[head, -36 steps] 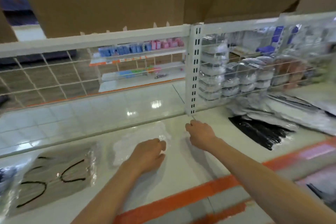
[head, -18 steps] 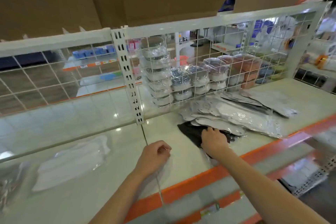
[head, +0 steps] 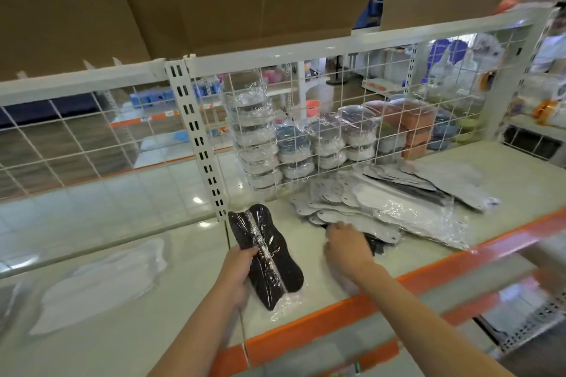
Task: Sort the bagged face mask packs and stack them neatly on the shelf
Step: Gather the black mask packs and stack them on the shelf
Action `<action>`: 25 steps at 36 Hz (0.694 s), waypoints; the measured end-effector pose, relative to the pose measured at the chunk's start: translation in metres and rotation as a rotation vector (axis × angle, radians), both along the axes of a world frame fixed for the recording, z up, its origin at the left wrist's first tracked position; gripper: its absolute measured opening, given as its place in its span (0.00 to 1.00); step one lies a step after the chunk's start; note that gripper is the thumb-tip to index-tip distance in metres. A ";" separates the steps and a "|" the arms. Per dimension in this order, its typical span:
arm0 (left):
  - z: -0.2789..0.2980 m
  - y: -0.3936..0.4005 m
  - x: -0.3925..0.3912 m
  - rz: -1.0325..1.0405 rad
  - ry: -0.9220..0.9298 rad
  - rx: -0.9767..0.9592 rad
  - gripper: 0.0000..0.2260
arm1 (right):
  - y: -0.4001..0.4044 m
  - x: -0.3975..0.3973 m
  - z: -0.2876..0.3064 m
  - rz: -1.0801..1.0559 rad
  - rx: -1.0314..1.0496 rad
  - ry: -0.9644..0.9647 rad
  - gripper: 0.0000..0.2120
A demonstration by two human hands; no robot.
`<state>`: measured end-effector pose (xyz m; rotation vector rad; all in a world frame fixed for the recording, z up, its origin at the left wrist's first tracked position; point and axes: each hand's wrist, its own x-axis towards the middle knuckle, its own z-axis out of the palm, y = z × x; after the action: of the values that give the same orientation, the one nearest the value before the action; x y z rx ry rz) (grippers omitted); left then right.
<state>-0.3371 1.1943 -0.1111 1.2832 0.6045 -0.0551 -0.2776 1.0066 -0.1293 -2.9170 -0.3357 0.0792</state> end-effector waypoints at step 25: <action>-0.020 0.001 0.008 0.056 -0.064 -0.155 0.14 | 0.023 -0.020 0.015 0.286 0.476 0.160 0.10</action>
<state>-0.3291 1.1950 -0.1312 1.1135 0.5699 -0.0147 -0.2979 1.0296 -0.1141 -2.3615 -0.6429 0.2381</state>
